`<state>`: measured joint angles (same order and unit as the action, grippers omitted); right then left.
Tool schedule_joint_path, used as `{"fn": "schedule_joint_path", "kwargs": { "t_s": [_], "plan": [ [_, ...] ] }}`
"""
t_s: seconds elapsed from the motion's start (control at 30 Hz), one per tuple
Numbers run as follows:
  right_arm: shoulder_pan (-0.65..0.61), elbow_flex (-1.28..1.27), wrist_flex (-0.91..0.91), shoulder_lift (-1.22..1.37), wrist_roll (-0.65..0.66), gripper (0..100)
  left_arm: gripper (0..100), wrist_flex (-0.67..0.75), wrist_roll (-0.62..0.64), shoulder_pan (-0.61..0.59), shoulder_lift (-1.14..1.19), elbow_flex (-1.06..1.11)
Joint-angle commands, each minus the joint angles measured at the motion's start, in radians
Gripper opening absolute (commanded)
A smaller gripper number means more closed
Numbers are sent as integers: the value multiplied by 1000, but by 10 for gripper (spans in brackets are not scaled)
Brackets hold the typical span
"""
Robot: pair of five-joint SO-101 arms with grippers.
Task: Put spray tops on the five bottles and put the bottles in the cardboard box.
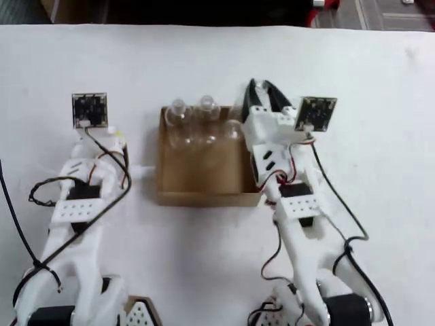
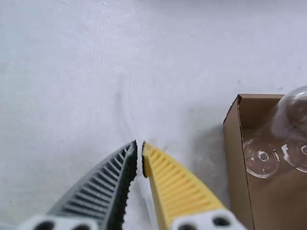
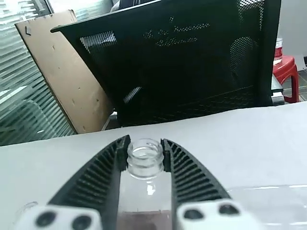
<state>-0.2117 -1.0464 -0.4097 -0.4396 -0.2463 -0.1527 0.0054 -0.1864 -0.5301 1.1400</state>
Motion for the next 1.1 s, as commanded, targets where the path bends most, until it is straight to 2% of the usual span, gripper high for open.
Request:
{"fn": "schedule_joint_path", "kwargs": {
  "t_s": [0.0,0.17,0.33,0.57,1.07],
  "plan": [
    [10,55,-93,50,32,16,20,29,-9,7,-5,-28],
    [-36,58,-166,139,126,16,20,29,-9,7,-5,-29],
    [-35,87,-283,237,138,16,20,29,-9,7,-5,-29],
    [-62,104,-374,349,269,16,20,29,-9,7,-5,-29],
    [-65,106,-513,498,278,16,20,29,-9,8,-5,-29]
  ]
}}
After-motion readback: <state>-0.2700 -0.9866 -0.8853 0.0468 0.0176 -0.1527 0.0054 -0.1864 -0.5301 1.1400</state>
